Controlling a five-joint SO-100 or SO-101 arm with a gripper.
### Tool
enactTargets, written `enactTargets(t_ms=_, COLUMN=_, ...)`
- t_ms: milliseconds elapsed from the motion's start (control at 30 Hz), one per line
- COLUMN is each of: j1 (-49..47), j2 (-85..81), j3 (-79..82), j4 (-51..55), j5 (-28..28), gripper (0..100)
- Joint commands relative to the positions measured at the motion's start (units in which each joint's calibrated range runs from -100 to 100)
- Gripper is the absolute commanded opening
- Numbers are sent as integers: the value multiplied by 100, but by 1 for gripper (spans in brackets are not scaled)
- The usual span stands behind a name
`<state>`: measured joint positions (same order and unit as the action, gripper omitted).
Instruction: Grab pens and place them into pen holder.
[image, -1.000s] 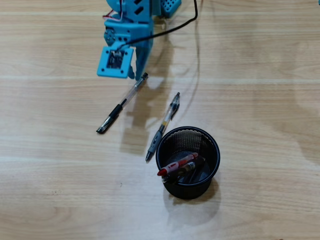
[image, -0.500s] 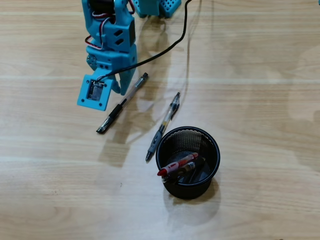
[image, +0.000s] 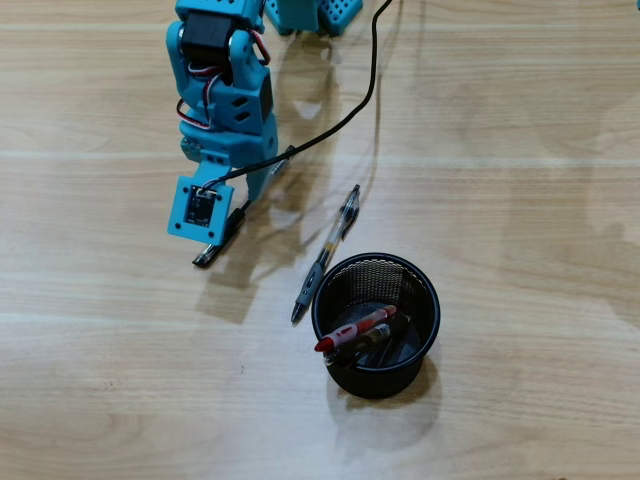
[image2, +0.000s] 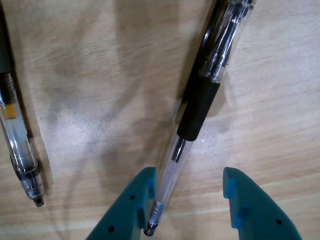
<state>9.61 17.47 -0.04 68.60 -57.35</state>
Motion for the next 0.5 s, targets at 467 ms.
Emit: enactTargets(t_ms=467, j1=42, j2=844, j3=-343, j4=-536, j5=18, gripper=14)
